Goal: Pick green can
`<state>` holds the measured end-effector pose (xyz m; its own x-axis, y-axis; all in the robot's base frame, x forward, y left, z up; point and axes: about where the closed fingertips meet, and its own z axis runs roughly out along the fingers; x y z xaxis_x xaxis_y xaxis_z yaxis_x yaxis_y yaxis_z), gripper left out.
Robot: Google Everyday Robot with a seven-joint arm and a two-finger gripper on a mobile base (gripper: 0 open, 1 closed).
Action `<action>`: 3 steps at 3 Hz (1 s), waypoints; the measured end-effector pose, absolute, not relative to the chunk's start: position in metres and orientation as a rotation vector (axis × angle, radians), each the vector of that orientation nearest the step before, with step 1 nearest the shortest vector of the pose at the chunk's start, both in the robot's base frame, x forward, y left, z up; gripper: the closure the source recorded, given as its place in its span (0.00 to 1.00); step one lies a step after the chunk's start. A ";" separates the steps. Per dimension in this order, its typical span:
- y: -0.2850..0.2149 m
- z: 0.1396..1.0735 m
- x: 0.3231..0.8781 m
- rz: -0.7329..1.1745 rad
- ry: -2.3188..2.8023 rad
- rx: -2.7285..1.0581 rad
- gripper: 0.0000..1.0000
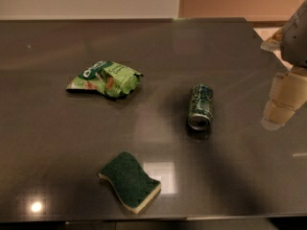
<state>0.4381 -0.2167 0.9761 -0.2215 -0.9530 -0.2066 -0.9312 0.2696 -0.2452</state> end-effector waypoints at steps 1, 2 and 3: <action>-0.217 0.976 0.438 -0.098 2.232 -1.725 0.00; -0.215 0.979 0.440 -0.097 2.213 -1.738 0.00; -0.205 0.980 0.457 -0.072 2.130 -1.833 0.00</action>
Offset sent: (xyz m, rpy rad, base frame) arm 0.0034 0.0031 0.0004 0.0061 0.0101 0.0397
